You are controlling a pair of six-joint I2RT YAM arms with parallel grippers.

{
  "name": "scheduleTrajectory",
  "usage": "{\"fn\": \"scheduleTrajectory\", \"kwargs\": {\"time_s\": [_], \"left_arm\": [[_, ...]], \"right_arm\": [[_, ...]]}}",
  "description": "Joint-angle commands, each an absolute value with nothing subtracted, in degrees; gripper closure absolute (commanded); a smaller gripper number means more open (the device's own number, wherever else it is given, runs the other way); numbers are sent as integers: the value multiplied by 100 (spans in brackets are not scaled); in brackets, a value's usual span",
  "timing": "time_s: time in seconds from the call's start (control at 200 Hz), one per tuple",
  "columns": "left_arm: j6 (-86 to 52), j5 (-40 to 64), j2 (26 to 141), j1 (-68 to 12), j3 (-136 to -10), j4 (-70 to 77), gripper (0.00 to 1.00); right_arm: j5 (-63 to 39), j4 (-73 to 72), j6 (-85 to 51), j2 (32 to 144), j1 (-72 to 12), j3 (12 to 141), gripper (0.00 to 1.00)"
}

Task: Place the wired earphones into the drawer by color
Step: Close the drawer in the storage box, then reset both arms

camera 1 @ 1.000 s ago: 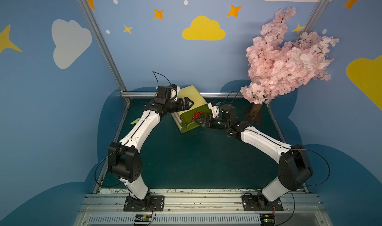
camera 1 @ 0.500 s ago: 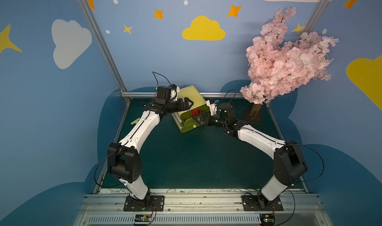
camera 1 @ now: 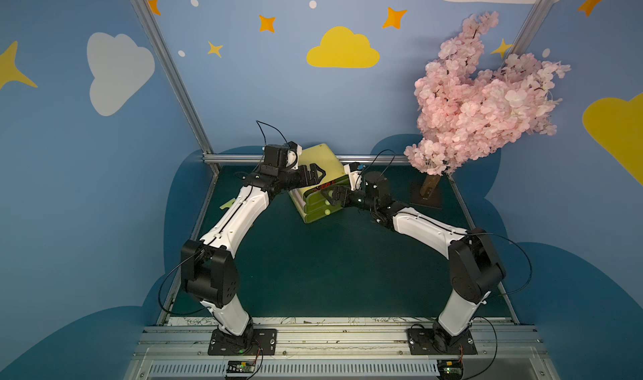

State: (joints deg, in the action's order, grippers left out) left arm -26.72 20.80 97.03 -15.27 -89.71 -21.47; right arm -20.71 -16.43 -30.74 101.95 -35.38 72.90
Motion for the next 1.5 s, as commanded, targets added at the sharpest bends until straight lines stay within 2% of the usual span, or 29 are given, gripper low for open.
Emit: {"fn": "scheduleTrajectory", "kwargs": {"time_s": [0.0,0.576,1.046,1.237,1.382,1.497], "left_arm": [[-2720,2079,9644,-1494,-8869,-2355,0],[-2736,2100,9633,-1504,-8863,-2347,0],[-2912,1418,9138,-1206,-9094,-2517,0],[-2822,920,8328,-1138,-8349,-2355,0],[-2804,413,7352,-1135,-7083,-1970,0],[-2670,88,6458,-1134,-5942,-1517,0]], "right_arm": [[-1973,-2135,-2905,10346,-3577,7514,2],[-1908,-2337,-2856,10670,-3662,7775,2],[-1667,-2373,-2610,9830,-3563,6953,2],[-1574,-2378,-2578,9168,-3361,6255,2],[-1527,-2296,-2416,8483,-3162,5555,2],[-1085,-1825,-2272,7699,-3017,4933,2]]}}
